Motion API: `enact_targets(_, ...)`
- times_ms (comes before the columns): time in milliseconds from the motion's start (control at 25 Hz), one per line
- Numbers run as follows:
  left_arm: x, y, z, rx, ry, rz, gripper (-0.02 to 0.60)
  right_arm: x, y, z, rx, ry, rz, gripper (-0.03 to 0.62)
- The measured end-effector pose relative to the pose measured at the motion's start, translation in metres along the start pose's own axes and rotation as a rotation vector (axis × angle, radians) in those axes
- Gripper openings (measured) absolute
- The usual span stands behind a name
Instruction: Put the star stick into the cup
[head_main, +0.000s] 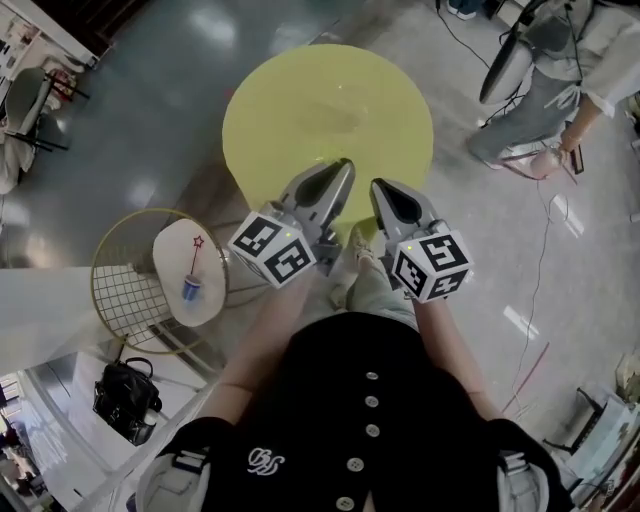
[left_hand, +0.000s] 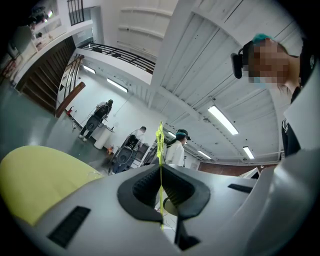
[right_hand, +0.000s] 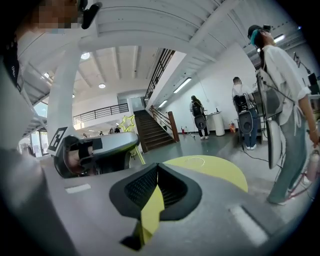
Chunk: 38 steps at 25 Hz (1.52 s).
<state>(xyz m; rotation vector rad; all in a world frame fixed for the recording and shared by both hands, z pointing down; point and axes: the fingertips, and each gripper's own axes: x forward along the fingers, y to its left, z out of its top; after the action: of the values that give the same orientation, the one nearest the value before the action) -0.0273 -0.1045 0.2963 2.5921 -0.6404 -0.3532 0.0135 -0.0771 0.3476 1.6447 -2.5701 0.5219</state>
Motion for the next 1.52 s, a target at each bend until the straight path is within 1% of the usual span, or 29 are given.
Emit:
enact_targets(160,0.02,0.017,0.006,0.006,-0.005,0.021,0.014,0.018,-0.024,0.007,0.008,0.023,0.011,0.003)
enact_targets(280,0.037,0.034,0.014,0.014,0.009,0.049,0.014,0.034,-0.043,0.019,0.013,0.026,0.027,0.003)
enact_targets(400,0.053,0.051,0.024,0.029,-0.007,0.059,0.014,0.05,-0.06,0.027,0.017,0.03,0.037,0.003)
enact_targets(560,0.07,0.074,0.031,0.034,-0.007,0.106,0.014,0.068,-0.08,0.033,0.023,0.039,0.056,0.003)
enact_targets(1000,0.096,0.117,0.069,0.061,-0.076,0.195,0.014,0.111,-0.132,0.046,0.047,0.073,0.101,0.003)
enact_targets(1200,0.101,0.141,0.072,0.074,-0.081,0.249,0.014,0.13,-0.147,0.046,0.071,0.082,0.126,0.003)
enact_targets(1360,0.095,0.158,0.07,0.084,-0.09,0.308,0.014,0.141,-0.146,0.037,0.09,0.106,0.163,0.003)
enact_targets(1520,0.099,0.17,0.065,0.085,-0.077,0.347,0.014,0.149,-0.148,0.029,0.106,0.135,0.195,0.003)
